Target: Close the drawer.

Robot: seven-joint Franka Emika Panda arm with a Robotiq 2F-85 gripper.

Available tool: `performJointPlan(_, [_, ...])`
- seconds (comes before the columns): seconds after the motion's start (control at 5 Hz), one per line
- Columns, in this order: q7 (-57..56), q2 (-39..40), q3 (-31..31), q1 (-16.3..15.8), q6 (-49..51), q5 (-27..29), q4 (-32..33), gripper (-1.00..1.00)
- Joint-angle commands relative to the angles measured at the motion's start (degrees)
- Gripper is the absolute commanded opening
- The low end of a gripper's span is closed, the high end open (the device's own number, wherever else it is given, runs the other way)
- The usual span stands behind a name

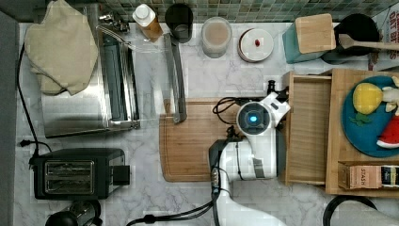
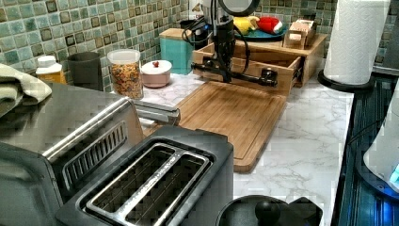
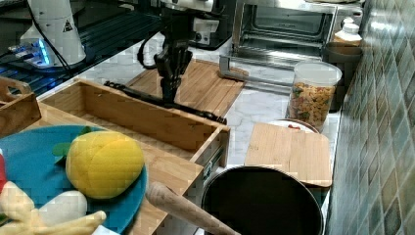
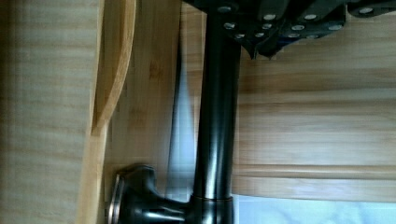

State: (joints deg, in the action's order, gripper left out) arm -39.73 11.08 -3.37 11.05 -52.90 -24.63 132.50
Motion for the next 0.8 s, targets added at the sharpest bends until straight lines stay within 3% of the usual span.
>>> performJointPlan(0.2, [-7.31, 2.98, -11.57, 11.63, 2.34, -2.19, -13.66, -1.0])
performJointPlan(0.8, [-9.5, 9.1, -13.03, 12.37, 11.22, -3.85, -26.65, -1.0])
